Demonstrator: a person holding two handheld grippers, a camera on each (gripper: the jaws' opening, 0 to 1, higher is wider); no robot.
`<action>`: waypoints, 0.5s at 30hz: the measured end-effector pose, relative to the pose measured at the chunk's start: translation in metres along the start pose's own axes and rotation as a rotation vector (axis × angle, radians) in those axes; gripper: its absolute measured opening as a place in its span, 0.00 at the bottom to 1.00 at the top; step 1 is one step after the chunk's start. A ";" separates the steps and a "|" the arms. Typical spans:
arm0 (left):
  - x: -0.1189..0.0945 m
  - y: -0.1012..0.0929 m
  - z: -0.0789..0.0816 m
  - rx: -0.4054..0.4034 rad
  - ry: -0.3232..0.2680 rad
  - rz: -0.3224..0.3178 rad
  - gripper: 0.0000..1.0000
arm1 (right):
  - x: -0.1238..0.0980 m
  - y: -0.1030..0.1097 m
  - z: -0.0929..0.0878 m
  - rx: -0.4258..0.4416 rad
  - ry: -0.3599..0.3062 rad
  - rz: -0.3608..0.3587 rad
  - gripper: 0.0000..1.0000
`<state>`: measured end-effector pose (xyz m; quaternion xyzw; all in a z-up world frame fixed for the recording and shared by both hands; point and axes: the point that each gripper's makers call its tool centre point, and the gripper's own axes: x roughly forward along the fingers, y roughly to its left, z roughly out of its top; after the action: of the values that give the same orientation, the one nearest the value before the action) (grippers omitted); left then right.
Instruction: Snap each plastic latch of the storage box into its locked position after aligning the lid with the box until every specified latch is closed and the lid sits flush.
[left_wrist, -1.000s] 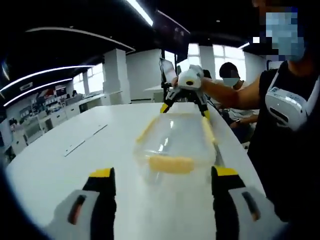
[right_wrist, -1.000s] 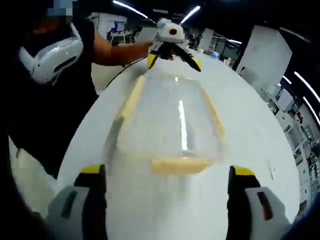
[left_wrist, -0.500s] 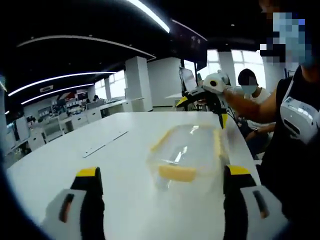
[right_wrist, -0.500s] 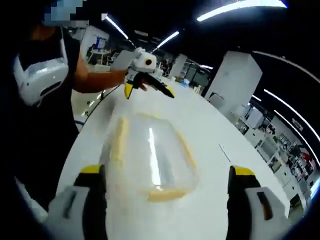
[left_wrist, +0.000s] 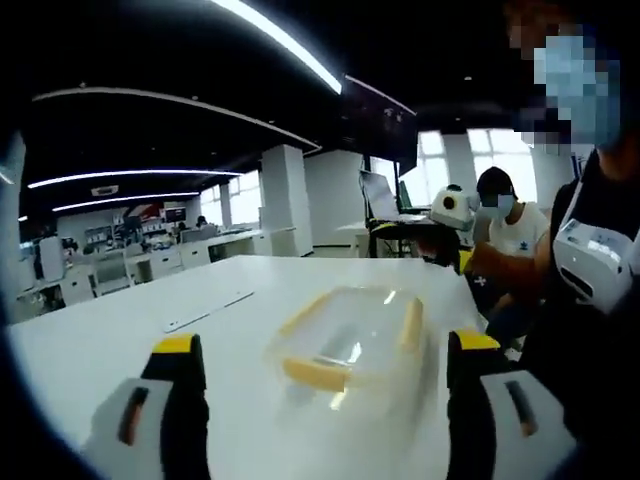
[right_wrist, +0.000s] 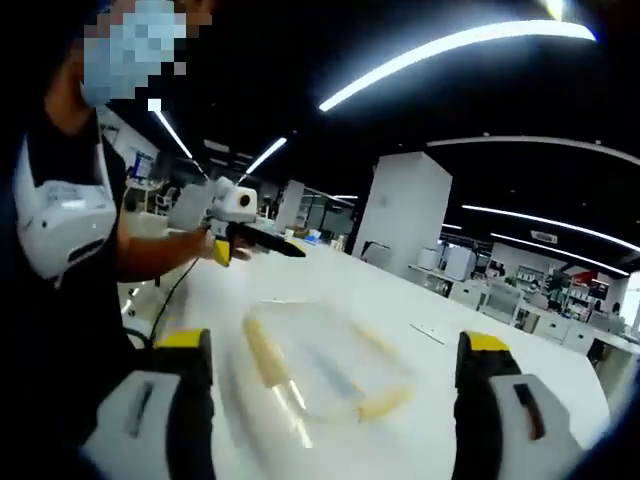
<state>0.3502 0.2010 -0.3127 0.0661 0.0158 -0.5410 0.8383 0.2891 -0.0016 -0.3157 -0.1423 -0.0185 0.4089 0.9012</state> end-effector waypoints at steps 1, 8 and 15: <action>-0.001 0.003 -0.002 -0.002 -0.001 0.024 1.00 | -0.001 0.000 -0.004 0.005 0.008 -0.006 1.00; -0.005 0.008 -0.023 -0.011 0.008 0.150 1.00 | -0.007 -0.001 -0.030 -0.023 0.068 -0.076 0.93; 0.000 -0.004 -0.050 -0.063 -0.008 0.194 1.00 | -0.011 0.001 -0.046 0.018 0.039 -0.135 0.89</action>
<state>0.3489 0.2061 -0.3629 0.0388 0.0230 -0.4566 0.8885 0.2879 -0.0199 -0.3589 -0.1405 -0.0067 0.3444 0.9282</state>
